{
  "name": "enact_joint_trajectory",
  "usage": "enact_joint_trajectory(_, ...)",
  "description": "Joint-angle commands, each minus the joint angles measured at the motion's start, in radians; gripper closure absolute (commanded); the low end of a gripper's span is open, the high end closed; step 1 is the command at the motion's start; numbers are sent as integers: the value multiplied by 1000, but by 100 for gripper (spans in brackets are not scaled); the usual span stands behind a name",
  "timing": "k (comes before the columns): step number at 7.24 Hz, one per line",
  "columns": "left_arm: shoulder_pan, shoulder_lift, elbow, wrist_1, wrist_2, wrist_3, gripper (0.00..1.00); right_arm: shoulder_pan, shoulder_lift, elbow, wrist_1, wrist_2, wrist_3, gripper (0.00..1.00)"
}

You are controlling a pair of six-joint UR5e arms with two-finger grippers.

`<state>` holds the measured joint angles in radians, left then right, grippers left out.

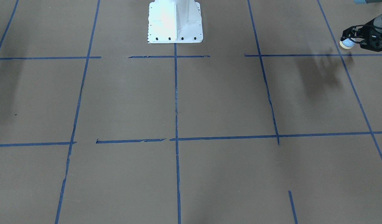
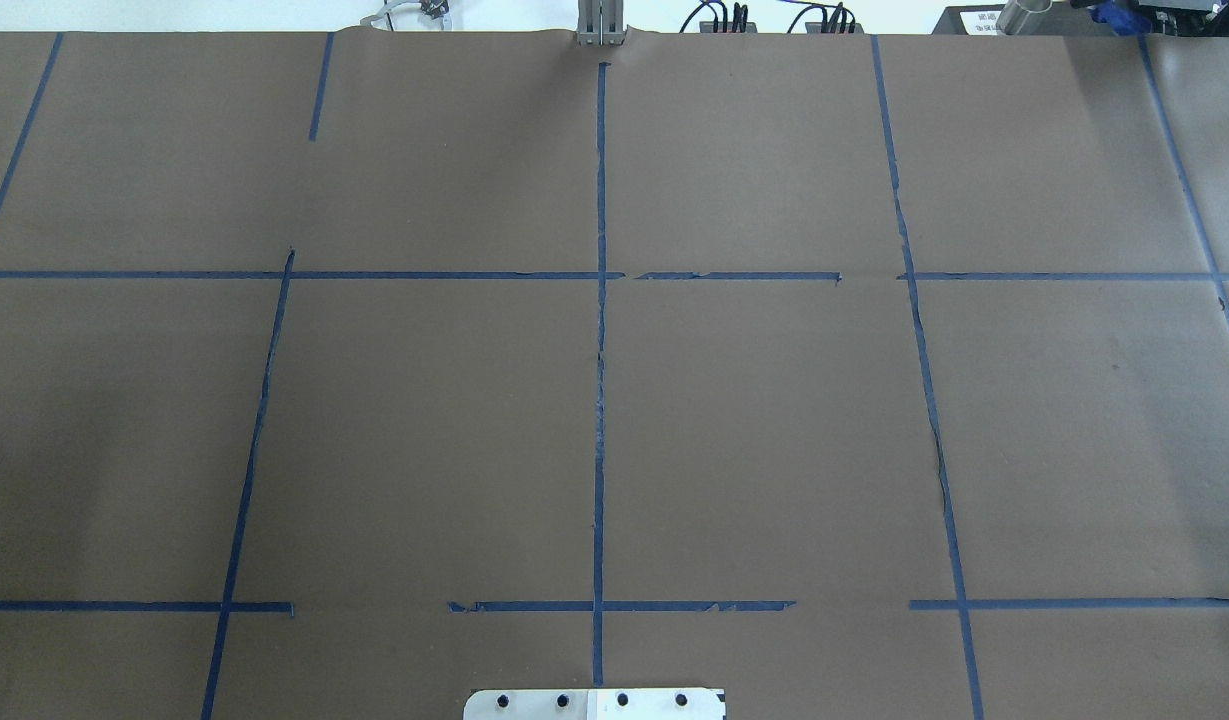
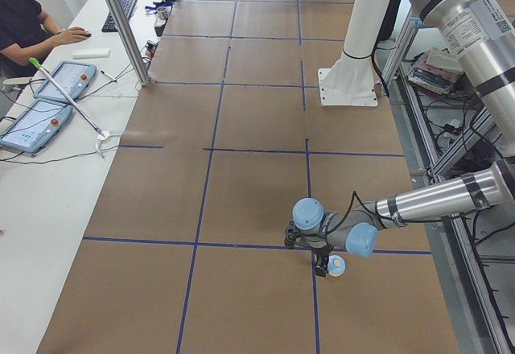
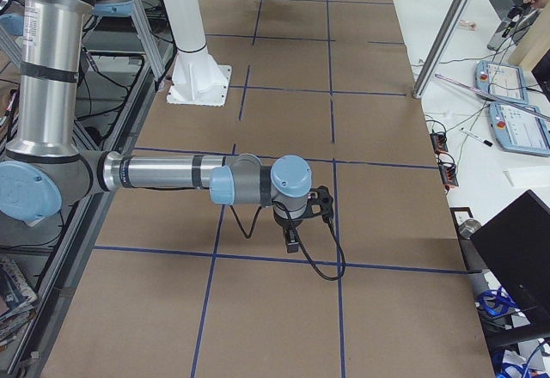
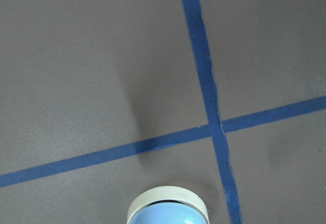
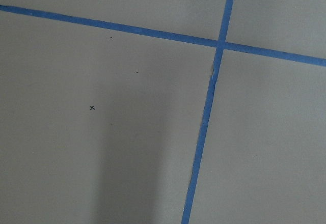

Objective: Place and press bell with both arms

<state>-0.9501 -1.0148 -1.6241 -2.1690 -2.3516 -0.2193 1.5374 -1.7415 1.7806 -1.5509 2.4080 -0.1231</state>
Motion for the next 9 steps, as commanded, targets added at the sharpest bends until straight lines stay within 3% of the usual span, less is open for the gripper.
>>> enact_joint_trajectory(1, 28, -13, 48, -9, -2, 1, 0, -2, 0, -1, 2, -1, -1, 0)
enact_joint_trajectory(6, 60, -31, 62, -12, -2, -2, 0, -2, 0, -1, 0, -1, -3, 0)
enact_joint_trajectory(8, 62, -34, 66, -12, -3, -3, 9, -2, -1, -1, 2, -1, -3, 0)
enact_joint_trajectory(9, 62, -34, 67, -12, -3, -3, 21, -2, 0, -1, 2, -1, -3, 0)
